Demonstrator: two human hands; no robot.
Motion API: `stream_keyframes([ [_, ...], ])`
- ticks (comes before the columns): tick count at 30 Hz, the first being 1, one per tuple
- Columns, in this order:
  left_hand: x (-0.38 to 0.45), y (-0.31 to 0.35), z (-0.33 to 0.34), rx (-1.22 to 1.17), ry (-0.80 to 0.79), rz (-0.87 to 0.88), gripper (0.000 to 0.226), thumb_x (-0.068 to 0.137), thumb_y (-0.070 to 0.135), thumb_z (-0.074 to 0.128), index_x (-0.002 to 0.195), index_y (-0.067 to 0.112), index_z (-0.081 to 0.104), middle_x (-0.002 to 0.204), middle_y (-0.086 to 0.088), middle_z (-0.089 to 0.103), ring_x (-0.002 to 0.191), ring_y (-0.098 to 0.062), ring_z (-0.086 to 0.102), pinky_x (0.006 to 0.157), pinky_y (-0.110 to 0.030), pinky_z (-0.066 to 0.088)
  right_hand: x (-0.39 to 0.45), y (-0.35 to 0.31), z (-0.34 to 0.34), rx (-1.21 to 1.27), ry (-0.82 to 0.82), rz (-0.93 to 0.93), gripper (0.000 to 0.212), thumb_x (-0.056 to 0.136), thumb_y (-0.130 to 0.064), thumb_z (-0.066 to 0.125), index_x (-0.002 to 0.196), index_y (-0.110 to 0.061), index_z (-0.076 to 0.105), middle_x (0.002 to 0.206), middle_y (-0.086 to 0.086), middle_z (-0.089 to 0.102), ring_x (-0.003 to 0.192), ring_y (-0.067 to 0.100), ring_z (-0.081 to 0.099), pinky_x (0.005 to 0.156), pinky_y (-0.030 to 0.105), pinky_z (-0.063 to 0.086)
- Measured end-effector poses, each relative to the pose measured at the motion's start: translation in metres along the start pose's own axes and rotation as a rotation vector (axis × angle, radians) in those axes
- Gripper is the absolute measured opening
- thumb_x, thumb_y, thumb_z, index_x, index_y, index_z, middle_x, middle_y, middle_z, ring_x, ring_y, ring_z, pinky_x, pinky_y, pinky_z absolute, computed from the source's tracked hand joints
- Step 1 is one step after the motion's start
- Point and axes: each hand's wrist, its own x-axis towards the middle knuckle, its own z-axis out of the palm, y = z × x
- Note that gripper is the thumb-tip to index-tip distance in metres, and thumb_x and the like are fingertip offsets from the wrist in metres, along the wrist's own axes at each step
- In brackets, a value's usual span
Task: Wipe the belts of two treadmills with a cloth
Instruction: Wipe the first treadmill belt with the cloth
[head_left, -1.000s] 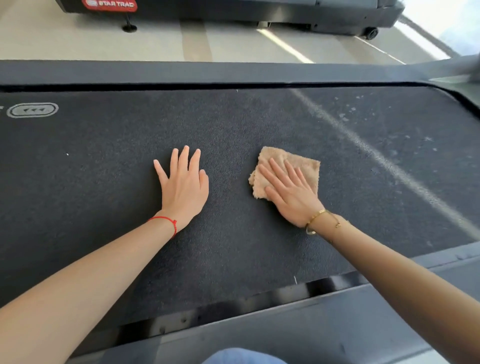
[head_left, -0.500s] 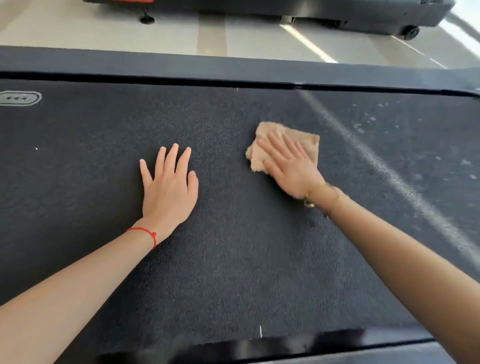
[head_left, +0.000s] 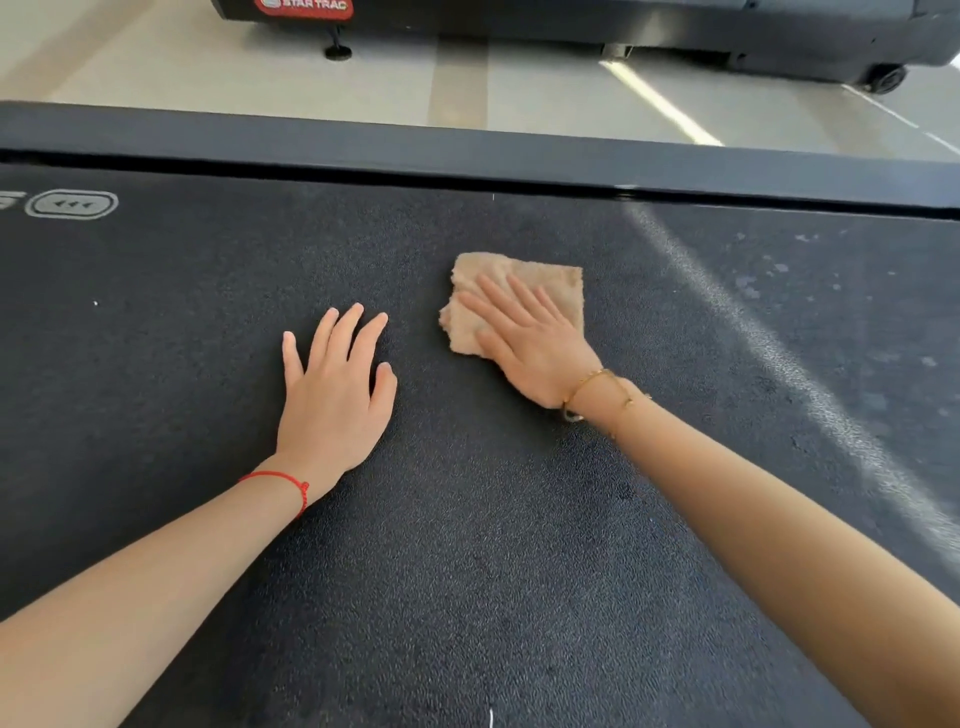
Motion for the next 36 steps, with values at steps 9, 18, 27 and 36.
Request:
stream_keyframes([
  [9, 0.003, -0.001, 0.003, 0.011, 0.013, 0.001, 0.056, 0.099, 0.033, 0.033, 0.154, 0.021, 0.031, 0.162, -0.002, 0.025, 0.152, -0.021, 0.013, 0.121, -0.06, 0.009, 0.091, 0.071, -0.026, 0.007, 0.019, 0.424, 0.053, 0.106, -0.044, 0.01, 0.158, -0.033, 0.006, 0.166, -0.004, -0.005, 0.152, 0.025, -0.009, 0.122, 0.043, -0.009],
  [18, 0.003, -0.005, 0.005, 0.029, 0.012, 0.016, 0.057, 0.098, 0.035, 0.03, 0.153, 0.022, 0.03, 0.162, -0.001, 0.025, 0.152, -0.02, 0.013, 0.121, -0.06, 0.01, 0.117, 0.028, -0.011, -0.009, -0.022, 0.076, 0.051, 0.106, -0.044, 0.014, 0.157, -0.038, 0.01, 0.165, -0.011, 0.002, 0.152, 0.024, -0.003, 0.121, 0.041, -0.006],
  [27, 0.003, -0.002, 0.003, 0.007, 0.004, 0.011, 0.056, 0.099, 0.034, 0.032, 0.154, 0.022, 0.03, 0.162, -0.001, 0.023, 0.152, -0.02, 0.011, 0.121, -0.059, 0.006, 0.072, 0.096, -0.03, -0.017, 0.02, 0.402, 0.053, 0.105, -0.046, 0.012, 0.157, -0.037, 0.007, 0.166, -0.006, -0.001, 0.152, 0.028, -0.005, 0.121, 0.045, -0.006],
  [36, 0.001, -0.001, 0.0, -0.012, 0.016, 0.007, 0.054, 0.1, 0.031, 0.035, 0.153, 0.021, 0.031, 0.162, -0.002, 0.023, 0.152, -0.021, 0.012, 0.121, -0.06, 0.006, -0.078, -0.023, 0.009, -0.002, -0.013, -0.131, 0.051, 0.106, -0.045, 0.013, 0.156, -0.04, 0.004, 0.165, -0.013, -0.002, 0.151, 0.016, -0.013, 0.121, 0.036, -0.013],
])
